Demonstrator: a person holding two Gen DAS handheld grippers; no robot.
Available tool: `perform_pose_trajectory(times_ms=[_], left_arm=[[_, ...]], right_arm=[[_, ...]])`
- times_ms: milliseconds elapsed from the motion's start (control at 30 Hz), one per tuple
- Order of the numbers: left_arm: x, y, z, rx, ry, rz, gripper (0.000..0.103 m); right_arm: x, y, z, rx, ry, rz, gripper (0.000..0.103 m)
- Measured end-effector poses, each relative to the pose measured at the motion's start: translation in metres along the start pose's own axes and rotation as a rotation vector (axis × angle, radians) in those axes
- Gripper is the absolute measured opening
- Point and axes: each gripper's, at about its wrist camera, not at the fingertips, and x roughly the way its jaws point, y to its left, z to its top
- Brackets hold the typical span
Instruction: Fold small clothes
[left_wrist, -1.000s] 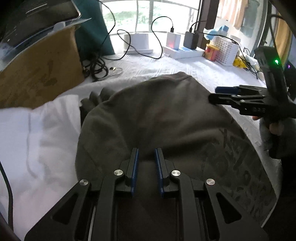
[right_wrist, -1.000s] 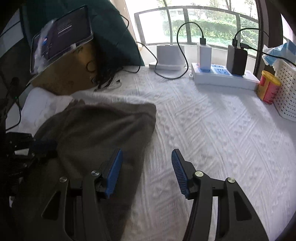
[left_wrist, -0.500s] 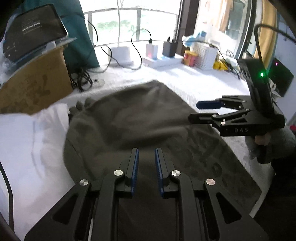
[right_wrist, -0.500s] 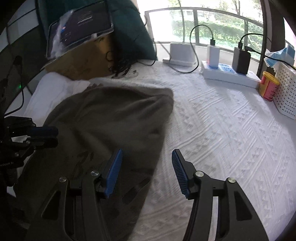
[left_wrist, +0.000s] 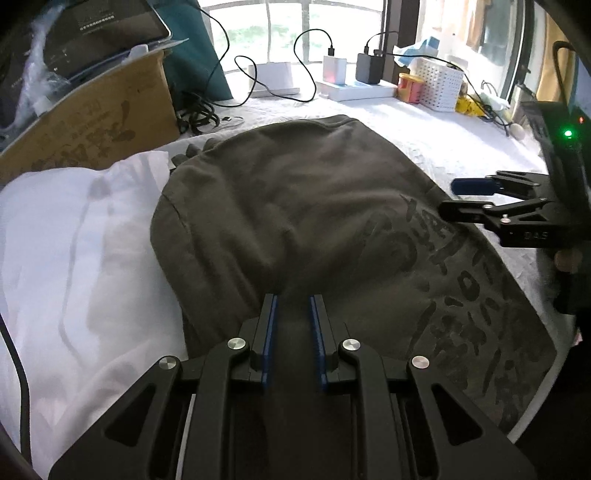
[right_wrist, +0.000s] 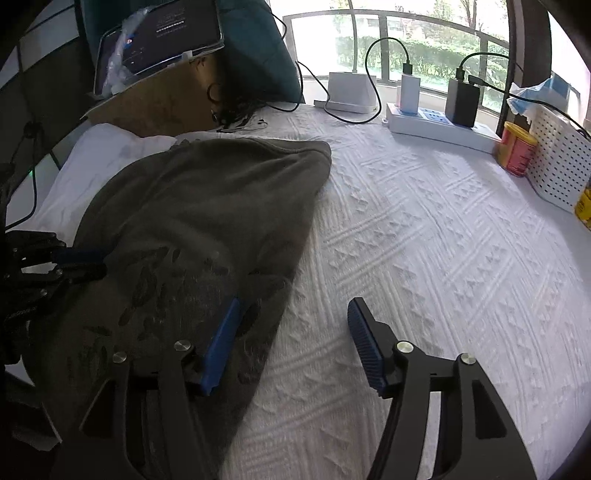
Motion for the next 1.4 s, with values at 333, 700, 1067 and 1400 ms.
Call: perform_pose_trajectory(times_ms=[333, 700, 1067, 1400], left_arm=[[-0.011, -0.002, -0.014, -0.052, -0.024, 0.072, 0.019], [-0.037, -0.047, -0.017, -0.119, -0.102, -0.013, 0.019], [-0.022, -0.056, -0.038, -0.132, -0.061, -0.024, 0.019], [-0.040, -0.065, -0.050, -0.063, -0.111, 0.054, 0.019]], right_arm=[[-0.023, -0.008, -0.022, 0.024, -0.030, 0.002, 0.061], [-0.040, -0.005, -0.037, 0.025, -0.045, 0.075, 0.061], [-0.057, -0.005, -0.057, 0.005, -0.034, 0.043, 0.061], [-0.072, -0.003, -0.071, 0.029, -0.041, 0.077, 0.061]])
